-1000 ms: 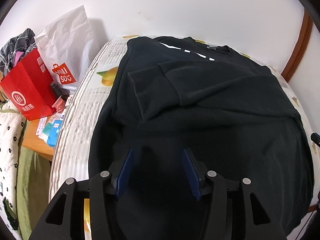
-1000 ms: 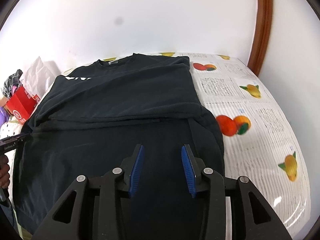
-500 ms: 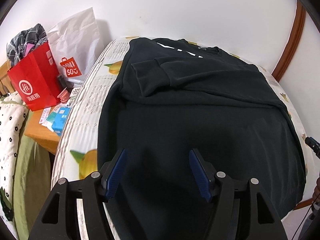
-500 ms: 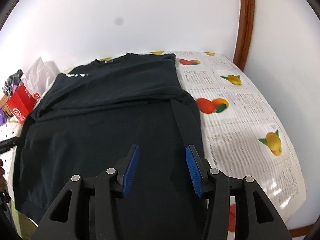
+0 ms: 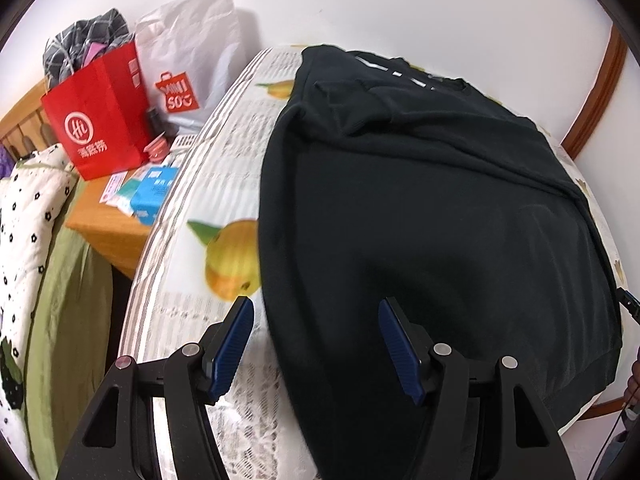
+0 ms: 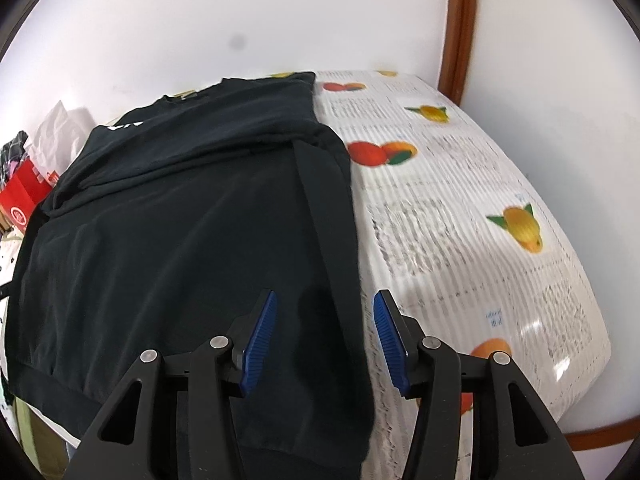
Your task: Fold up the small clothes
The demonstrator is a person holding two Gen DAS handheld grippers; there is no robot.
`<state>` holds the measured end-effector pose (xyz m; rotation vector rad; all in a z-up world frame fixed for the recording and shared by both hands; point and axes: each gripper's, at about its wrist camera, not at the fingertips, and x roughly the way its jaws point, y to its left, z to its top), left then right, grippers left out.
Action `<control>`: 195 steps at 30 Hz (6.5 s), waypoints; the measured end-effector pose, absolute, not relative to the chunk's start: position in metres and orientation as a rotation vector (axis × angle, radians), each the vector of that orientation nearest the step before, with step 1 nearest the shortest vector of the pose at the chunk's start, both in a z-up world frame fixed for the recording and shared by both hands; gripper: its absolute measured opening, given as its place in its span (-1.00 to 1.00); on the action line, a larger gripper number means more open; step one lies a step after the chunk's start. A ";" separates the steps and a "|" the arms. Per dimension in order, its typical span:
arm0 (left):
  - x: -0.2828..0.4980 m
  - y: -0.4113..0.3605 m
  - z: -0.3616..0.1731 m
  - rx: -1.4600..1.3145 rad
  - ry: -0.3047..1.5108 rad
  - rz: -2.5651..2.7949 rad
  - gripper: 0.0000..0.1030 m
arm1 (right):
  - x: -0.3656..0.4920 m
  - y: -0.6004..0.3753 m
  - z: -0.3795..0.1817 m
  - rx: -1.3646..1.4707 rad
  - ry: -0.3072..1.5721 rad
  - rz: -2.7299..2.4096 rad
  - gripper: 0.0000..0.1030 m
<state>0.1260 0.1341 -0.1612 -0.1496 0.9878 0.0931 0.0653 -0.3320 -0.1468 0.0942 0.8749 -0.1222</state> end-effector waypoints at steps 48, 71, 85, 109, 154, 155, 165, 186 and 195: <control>0.089 0.113 -0.179 -0.114 1.008 0.013 -0.82 | 0.015 -0.351 -0.171 0.137 0.881 -0.096 -0.83; 0.050 0.106 -0.179 -0.153 1.019 -0.045 -0.48 | -0.025 -0.350 -0.176 0.150 0.919 -0.039 -0.37; 0.050 0.104 -0.181 -0.158 1.021 -0.032 -0.48 | -0.024 -0.346 -0.179 0.159 0.909 -0.054 -0.37; 0.057 0.128 -0.139 -0.310 0.904 -0.157 -0.88 | -0.019 -0.341 -0.146 0.117 0.786 -0.021 -0.85; 0.329 0.140 -0.137 -0.212 0.809 0.059 -0.84 | 0.291 -0.358 -0.132 0.240 0.712 -0.055 -0.85; 0.328 0.140 -0.138 -0.213 0.811 0.056 -0.84 | 0.292 -0.358 -0.133 0.231 0.721 -0.060 -0.83; 0.291 0.139 -0.132 -0.198 0.835 -0.009 -0.11 | 0.244 -0.354 -0.118 0.147 0.731 -0.016 -0.30; 0.242 0.180 -0.172 -0.271 0.908 0.021 -0.05 | 0.211 -0.388 -0.156 0.248 0.818 -0.095 0.02; 0.232 0.165 -0.170 -0.223 0.906 0.027 -0.77 | 0.213 -0.378 -0.152 0.212 0.823 -0.038 -0.72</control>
